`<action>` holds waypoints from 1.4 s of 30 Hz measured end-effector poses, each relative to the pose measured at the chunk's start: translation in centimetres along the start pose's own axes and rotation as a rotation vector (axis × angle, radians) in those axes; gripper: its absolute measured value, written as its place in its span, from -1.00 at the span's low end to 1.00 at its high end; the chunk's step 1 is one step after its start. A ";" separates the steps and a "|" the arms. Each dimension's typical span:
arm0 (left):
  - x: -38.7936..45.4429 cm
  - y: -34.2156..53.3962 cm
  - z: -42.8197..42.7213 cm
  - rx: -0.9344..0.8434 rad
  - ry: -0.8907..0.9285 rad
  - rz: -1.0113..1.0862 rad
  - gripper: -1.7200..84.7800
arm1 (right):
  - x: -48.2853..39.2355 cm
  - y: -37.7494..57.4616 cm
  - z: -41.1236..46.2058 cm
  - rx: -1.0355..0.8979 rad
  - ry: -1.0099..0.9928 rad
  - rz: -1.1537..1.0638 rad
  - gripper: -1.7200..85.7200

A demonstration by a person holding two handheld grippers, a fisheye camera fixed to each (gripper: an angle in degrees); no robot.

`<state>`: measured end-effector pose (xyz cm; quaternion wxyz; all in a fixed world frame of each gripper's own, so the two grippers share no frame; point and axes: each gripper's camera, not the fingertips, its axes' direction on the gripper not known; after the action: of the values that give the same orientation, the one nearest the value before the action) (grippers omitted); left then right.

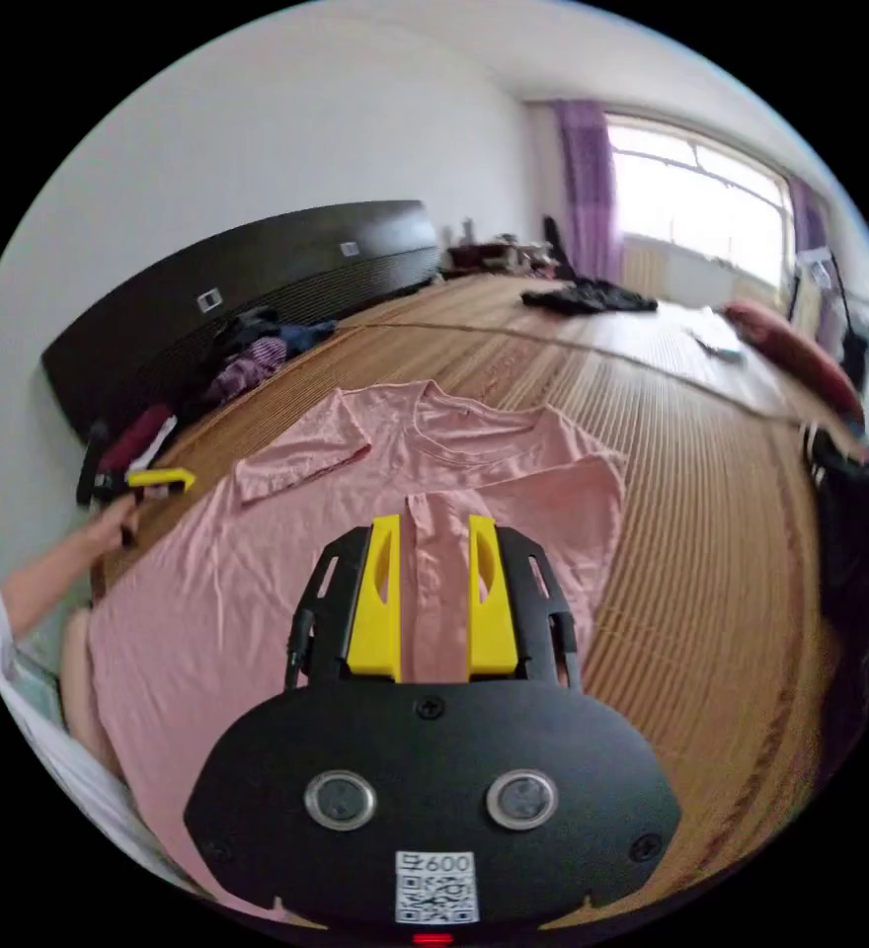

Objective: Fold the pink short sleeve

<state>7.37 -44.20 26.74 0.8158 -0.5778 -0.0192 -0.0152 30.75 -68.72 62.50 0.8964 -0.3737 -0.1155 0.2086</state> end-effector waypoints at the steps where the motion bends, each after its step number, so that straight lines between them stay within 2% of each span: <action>1: -0.2 0.3 -1.0 0.098 0.055 -0.055 -0.85 | 0.1 2.2 -2.2 -0.028 0.005 -0.092 -0.78; 3: 1.7 0.1 -1.7 0.182 0.170 -0.044 -0.80 | 0.7 5.4 -4.0 -0.126 0.059 -0.190 -0.78; 6: 11.3 -1.1 -0.1 0.151 0.294 0.197 -0.78 | 1.9 9.1 -5.1 -0.201 0.140 -0.203 -0.79; 8: 21.5 -1.2 2.3 0.096 0.331 0.423 -0.73 | 2.9 10.1 -5.9 -0.136 0.026 -0.112 -0.79; 11: 32.8 -0.3 5.9 0.037 0.467 0.612 -0.68 | 2.7 10.6 -5.9 -0.109 -0.078 -0.110 -0.81; 14: 41.8 0.8 10.9 -0.016 0.445 0.736 -0.65 | 2.3 10.4 -5.8 -0.134 -0.041 -0.127 -0.85; 17: 47.2 1.4 16.1 -0.020 0.365 0.748 -0.64 | 2.4 9.8 -7.1 -0.148 -0.035 -0.118 -0.90; 21: 50.3 1.6 21.9 -0.041 0.225 0.777 -0.78 | 4.1 9.4 -9.7 -0.103 -0.046 -0.053 -0.96; 26: 51.5 -0.6 26.4 -0.082 0.333 0.775 -0.87 | 8.5 7.9 -12.6 -0.118 -0.157 0.101 -0.96; 35: 56.3 -2.3 34.4 -0.192 0.366 0.924 -0.82 | 15.2 5.6 -16.4 -0.139 -0.302 0.359 -0.89; 39: 56.6 -4.3 35.6 -0.125 0.353 0.922 -0.85 | 16.7 4.5 -18.9 -0.146 -0.223 0.366 -0.89; 40: 56.6 -5.6 35.9 -0.103 0.348 0.911 -0.87 | 17.0 4.0 -20.2 -0.119 -0.182 0.377 -0.89; 42: 56.8 -8.2 36.6 -0.060 0.324 0.890 -0.89 | 17.1 2.8 -22.6 -0.002 -0.248 0.402 -0.90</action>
<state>63.19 -12.54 49.34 0.7185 -0.5433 0.3583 0.2452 53.29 -73.14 45.68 0.8155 -0.3616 -0.1482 0.4270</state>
